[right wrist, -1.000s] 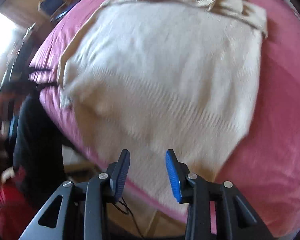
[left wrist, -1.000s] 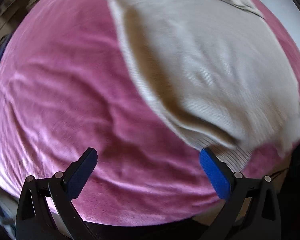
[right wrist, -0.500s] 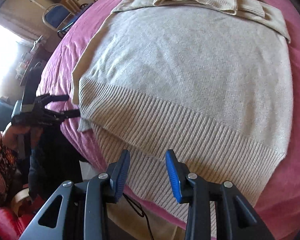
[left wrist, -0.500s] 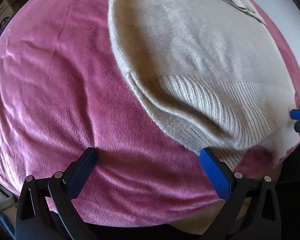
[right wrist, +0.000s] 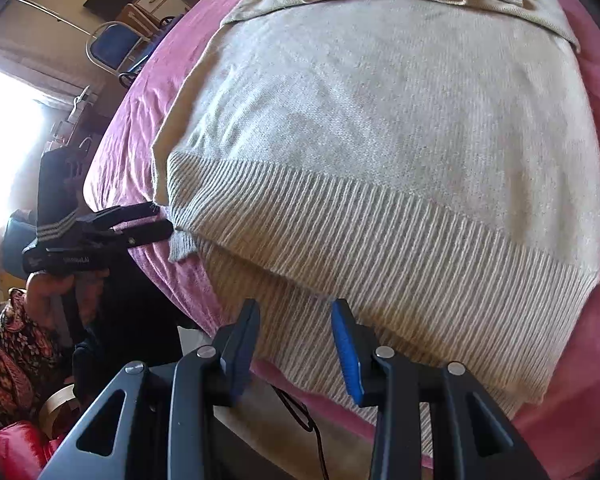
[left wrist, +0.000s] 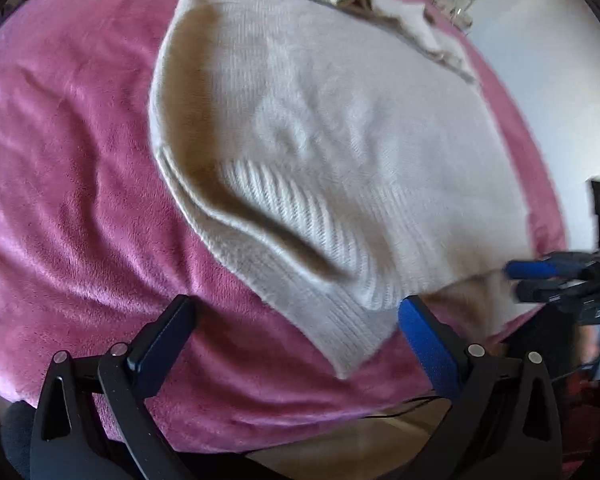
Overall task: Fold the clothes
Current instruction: 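Move the left tool to the ribbed hem while the right tool hovers above, then grasp the ribbed hem edge with the left tool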
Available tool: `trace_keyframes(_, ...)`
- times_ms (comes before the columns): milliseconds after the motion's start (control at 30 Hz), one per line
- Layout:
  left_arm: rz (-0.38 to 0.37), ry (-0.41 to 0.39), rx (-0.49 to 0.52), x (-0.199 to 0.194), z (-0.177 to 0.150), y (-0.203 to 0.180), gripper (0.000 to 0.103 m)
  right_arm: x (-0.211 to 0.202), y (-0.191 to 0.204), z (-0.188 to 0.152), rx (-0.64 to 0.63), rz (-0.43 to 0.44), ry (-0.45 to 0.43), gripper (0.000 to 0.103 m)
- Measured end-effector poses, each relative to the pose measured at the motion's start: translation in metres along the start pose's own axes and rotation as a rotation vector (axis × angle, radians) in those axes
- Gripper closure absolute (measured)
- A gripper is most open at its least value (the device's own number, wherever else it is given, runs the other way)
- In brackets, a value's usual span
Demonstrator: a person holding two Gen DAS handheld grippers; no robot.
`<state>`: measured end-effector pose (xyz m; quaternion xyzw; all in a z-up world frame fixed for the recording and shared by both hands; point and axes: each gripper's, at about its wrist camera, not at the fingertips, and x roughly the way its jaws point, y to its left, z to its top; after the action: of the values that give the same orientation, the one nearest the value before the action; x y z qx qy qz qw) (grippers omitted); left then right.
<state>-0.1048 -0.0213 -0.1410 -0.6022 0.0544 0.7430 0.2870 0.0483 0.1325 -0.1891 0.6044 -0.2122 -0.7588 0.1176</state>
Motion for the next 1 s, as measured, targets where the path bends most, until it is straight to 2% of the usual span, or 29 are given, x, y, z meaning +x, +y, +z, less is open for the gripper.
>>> trace_keyframes(33,0.033,-0.005,0.011,-0.001,0.001,-0.006,0.029,0.001,-0.001,-0.001,0.006,0.002,0.002,0.066)
trace_keyframes(67,0.055,-0.014,0.004,-0.003,0.001,-0.005,0.055,0.001,-0.002,-0.001,0.013,0.003,0.003,0.066)
trace_keyframes(100,0.075,-0.023,-0.007,-0.006,0.0,-0.002,0.068,0.002,-0.003,-0.002,0.022,0.007,0.002,0.066)
trace_keyframes(133,0.03,-0.028,-0.026,-0.01,-0.001,0.003,0.087,0.002,-0.004,-0.002,0.028,0.011,0.001,0.066)
trace_keyframes(167,-0.027,-0.025,-0.043,-0.012,-0.002,0.008,0.098,0.002,-0.005,-0.002,0.033,0.016,0.0,0.066)
trace_keyframes(333,-0.183,-0.027,-0.091,-0.027,-0.013,0.026,0.101,0.001,-0.008,-0.003,0.044,0.024,-0.005,0.066)
trace_keyframes(467,-0.248,-0.054,-0.181,-0.043,-0.017,0.053,0.101,-0.001,-0.012,-0.004,0.059,0.031,-0.011,0.066)
trace_keyframes(533,-0.224,-0.058,-0.2,-0.057,-0.037,0.037,0.101,-0.002,-0.013,-0.003,0.046,0.039,-0.012,0.066)
trace_keyframes(633,-0.08,0.009,-0.189,-0.064,-0.048,0.056,0.101,-0.003,-0.006,0.001,-0.01,0.043,-0.005,0.066)
trace_keyframes(700,-0.03,0.063,-0.211,-0.034,-0.025,0.044,0.101,-0.004,0.002,0.011,-0.059,0.03,-0.006,0.066)
trace_keyframes(867,-0.082,0.067,-0.266,-0.031,-0.031,0.051,0.1,0.003,0.037,0.059,-0.179,-0.028,-0.069,0.066)
trace_keyframes(1000,-0.128,0.072,-0.288,-0.024,-0.034,0.05,0.1,0.044,0.071,0.083,-0.273,-0.066,-0.066,0.066)
